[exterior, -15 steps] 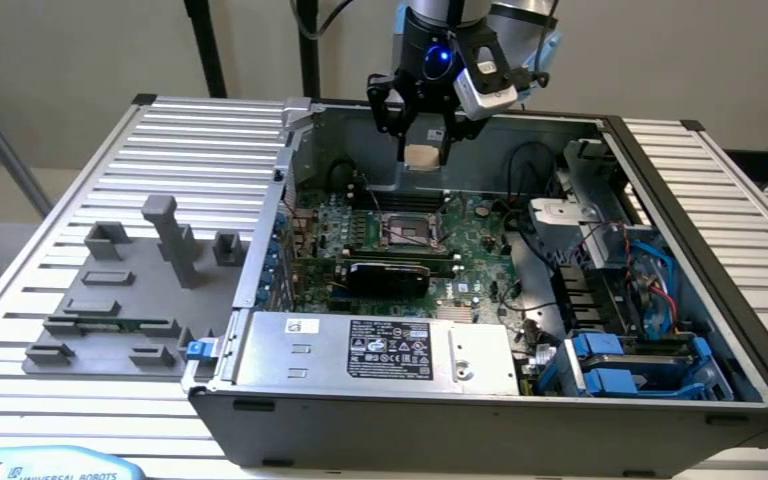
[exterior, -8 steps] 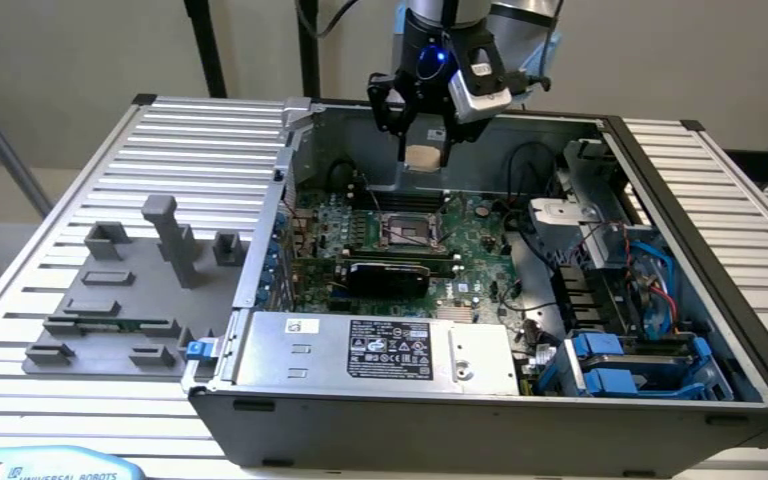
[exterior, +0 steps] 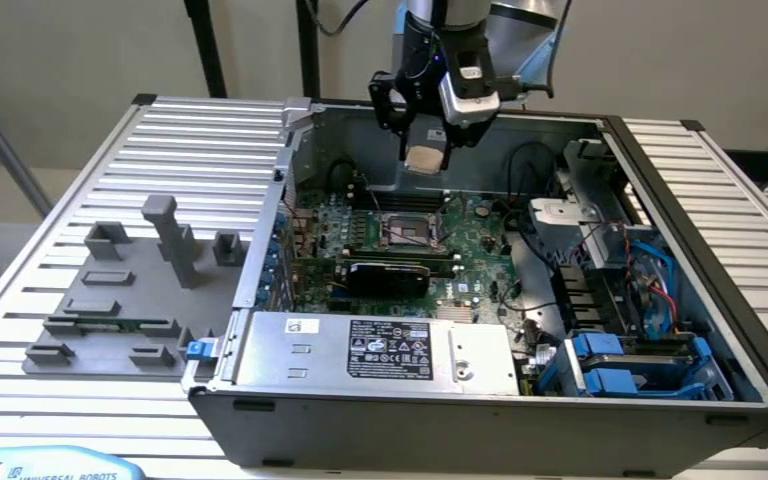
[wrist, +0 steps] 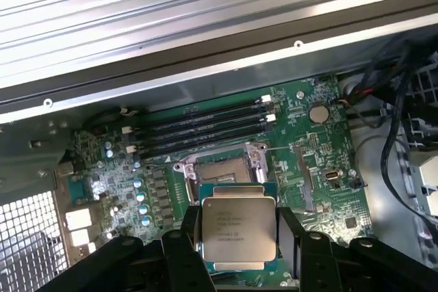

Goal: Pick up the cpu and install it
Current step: 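Place the cpu into insertion slot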

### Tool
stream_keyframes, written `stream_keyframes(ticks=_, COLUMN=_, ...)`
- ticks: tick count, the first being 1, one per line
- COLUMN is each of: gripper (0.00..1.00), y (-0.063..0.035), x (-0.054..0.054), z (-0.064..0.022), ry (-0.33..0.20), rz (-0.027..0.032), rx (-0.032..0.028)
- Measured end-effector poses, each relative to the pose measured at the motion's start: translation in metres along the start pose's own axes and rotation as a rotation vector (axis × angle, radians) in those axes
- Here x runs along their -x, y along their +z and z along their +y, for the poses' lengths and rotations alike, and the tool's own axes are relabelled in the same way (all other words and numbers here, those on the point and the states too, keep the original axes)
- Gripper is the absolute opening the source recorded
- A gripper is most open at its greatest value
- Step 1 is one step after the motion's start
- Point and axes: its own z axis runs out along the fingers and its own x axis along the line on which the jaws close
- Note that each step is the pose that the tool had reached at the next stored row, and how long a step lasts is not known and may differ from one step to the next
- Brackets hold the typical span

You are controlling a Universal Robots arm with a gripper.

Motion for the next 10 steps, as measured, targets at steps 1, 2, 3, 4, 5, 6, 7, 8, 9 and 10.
stream_keyframes(ticks=1, gripper=0.55, y=0.0002, x=0.0, z=0.0, ry=0.018, rz=-0.0017, rx=0.0)
stream_keyframes(ticks=2, gripper=0.55, y=0.0005, x=0.0, z=0.0, ry=0.037, rz=-0.0036, rx=0.0001)
stream_keyframes(ticks=3, gripper=0.55, y=0.0007, x=0.0, z=-0.0001, ry=0.055, rz=-0.0053, rx=0.0002)
stream_keyframes(ticks=4, gripper=0.55, y=0.001, x=0.0, z=-0.0001, ry=0.073, rz=-0.007, rx=0.0002)
stream_keyframes(ticks=5, gripper=0.55, y=0.0013, x=0.0, z=-0.0001, ry=0.091, rz=-0.0088, rx=0.0004)
stream_keyframes(ticks=6, gripper=0.55, y=0.0015, x=0.0, z=-0.0001, ry=0.109, rz=-0.0105, rx=0.0003)
stream_keyframes(ticks=7, gripper=0.55, y=0.0017, x=0.0, z=-0.0002, ry=0.127, rz=-0.0122, rx=0.0004)
stream_keyframes(ticks=8, gripper=0.55, y=0.002, x=0.0, z=-0.0002, ry=0.145, rz=-0.014, rx=0.0004)
stream_keyframes(ticks=9, gripper=0.55, y=0.0023, x=0.0, z=-0.0002, ry=0.164, rz=-0.0158, rx=0.0005)
stream_keyframes(ticks=10, gripper=0.55, y=0.0025, x=0.0, z=-0.0002, ry=0.182, rz=-0.0175, rx=0.0005)
